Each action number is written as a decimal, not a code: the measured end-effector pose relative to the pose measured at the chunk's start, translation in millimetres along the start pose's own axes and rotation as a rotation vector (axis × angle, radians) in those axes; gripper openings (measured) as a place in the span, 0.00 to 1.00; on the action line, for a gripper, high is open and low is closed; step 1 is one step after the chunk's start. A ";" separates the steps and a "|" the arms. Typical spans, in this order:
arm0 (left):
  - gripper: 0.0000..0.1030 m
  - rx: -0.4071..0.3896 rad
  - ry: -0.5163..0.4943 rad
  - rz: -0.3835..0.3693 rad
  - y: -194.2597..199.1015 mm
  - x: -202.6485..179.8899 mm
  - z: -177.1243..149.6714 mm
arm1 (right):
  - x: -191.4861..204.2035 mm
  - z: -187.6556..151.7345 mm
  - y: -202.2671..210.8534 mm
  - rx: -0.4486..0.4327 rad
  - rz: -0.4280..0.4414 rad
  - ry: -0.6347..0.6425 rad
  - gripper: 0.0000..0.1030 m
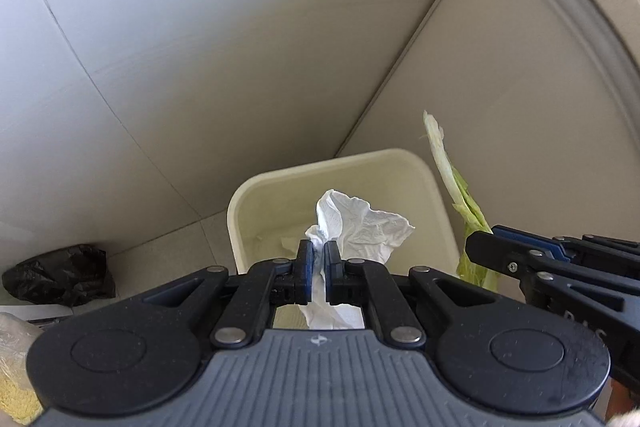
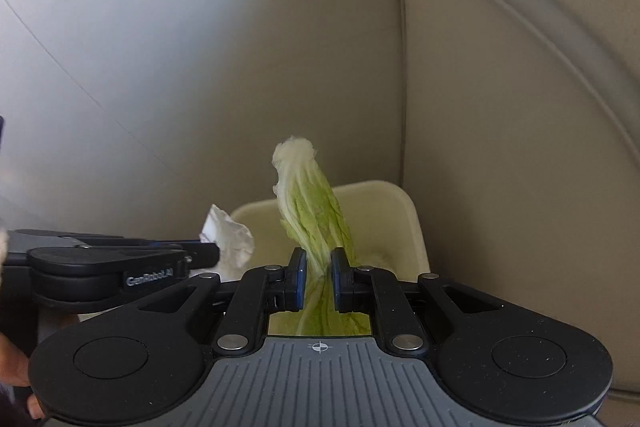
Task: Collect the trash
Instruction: 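Open left gripper over the bin while right gripper releases the cabbage leaf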
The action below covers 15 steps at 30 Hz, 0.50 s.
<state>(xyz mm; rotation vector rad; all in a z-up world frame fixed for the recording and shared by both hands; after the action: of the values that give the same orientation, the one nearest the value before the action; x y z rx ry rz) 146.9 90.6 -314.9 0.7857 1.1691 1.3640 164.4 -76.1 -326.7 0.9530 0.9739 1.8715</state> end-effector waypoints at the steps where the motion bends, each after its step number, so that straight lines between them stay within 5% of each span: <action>1: 0.05 0.009 0.002 0.002 -4.1 0.6 -0.8 | -2.8 -1.3 -5.4 0.017 -0.004 -0.001 0.11; 15: 0.06 0.077 -0.034 0.055 -38.4 -10.5 -0.1 | -36.3 -9.0 -52.8 0.152 -0.086 0.013 0.12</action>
<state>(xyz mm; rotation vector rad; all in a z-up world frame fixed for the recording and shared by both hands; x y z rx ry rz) 160.5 76.2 -349.4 0.8978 1.1867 1.3523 186.9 -90.5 -385.7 0.9733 1.1600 1.7536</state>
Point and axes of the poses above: each gripper's, at about its wrist camera, not at the fingertips, and y roughly against the way its jaws point, x to its left, z to its top, the point moved 8 cm from there along -y, roughly the way its jaws point, and after that the axes turned 1 degree about z, right-handed, at the moved point
